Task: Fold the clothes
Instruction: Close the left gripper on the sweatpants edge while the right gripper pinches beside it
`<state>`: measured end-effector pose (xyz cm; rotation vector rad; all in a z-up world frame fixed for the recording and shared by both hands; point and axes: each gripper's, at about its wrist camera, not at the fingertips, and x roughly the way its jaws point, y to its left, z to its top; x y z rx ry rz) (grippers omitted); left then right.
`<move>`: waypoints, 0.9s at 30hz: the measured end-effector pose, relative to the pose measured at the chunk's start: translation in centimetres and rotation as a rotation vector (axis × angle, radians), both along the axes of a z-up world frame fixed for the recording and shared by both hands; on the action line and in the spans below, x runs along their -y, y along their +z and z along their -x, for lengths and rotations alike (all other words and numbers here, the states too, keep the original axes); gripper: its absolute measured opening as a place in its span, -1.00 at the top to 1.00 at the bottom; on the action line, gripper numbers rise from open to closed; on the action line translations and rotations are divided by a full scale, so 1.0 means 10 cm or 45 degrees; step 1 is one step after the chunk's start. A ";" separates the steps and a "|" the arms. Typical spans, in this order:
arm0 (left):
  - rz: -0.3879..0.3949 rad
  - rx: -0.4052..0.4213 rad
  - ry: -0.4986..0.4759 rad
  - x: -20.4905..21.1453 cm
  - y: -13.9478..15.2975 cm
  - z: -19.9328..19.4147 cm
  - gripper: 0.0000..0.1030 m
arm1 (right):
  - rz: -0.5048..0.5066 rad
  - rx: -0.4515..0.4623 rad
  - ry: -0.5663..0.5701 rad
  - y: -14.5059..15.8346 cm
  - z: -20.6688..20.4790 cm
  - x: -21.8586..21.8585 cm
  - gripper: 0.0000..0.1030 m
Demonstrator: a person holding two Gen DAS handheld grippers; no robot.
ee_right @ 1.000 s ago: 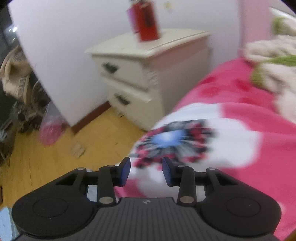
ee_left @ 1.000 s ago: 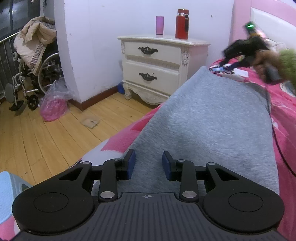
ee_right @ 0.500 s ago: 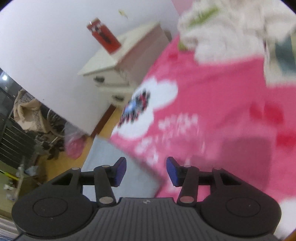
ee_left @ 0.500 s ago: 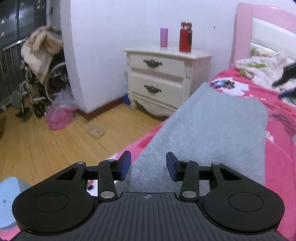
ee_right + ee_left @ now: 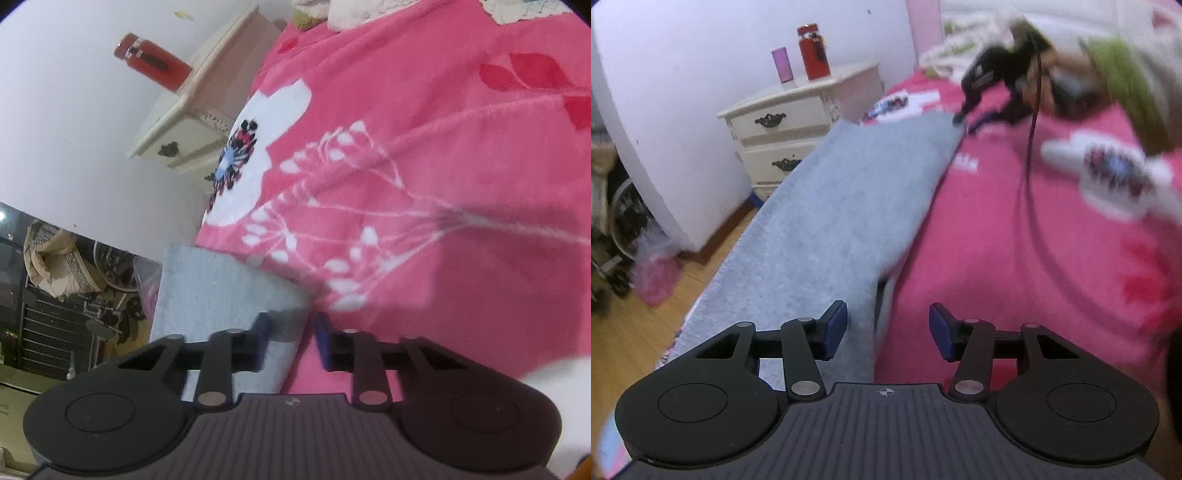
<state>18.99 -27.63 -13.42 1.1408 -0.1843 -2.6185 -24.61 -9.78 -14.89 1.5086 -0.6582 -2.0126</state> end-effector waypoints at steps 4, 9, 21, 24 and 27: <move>0.031 -0.016 0.027 0.06 -0.04 0.01 0.23 | 0.029 0.062 -0.002 -0.09 0.11 -0.03 0.59; 0.022 -0.056 0.033 0.09 -0.03 0.02 0.51 | 0.114 0.145 -0.031 -0.19 0.18 -0.09 0.57; -0.316 -0.188 0.256 0.42 0.05 -0.06 0.75 | 0.236 -0.149 0.158 0.43 0.07 0.28 0.92; -0.535 -0.247 0.375 0.63 0.01 -0.14 0.75 | 0.252 -0.186 0.225 0.50 0.09 0.63 0.92; -0.727 -0.298 0.483 0.81 -0.05 -0.23 0.75 | 0.250 -0.192 0.276 0.47 0.12 0.96 0.92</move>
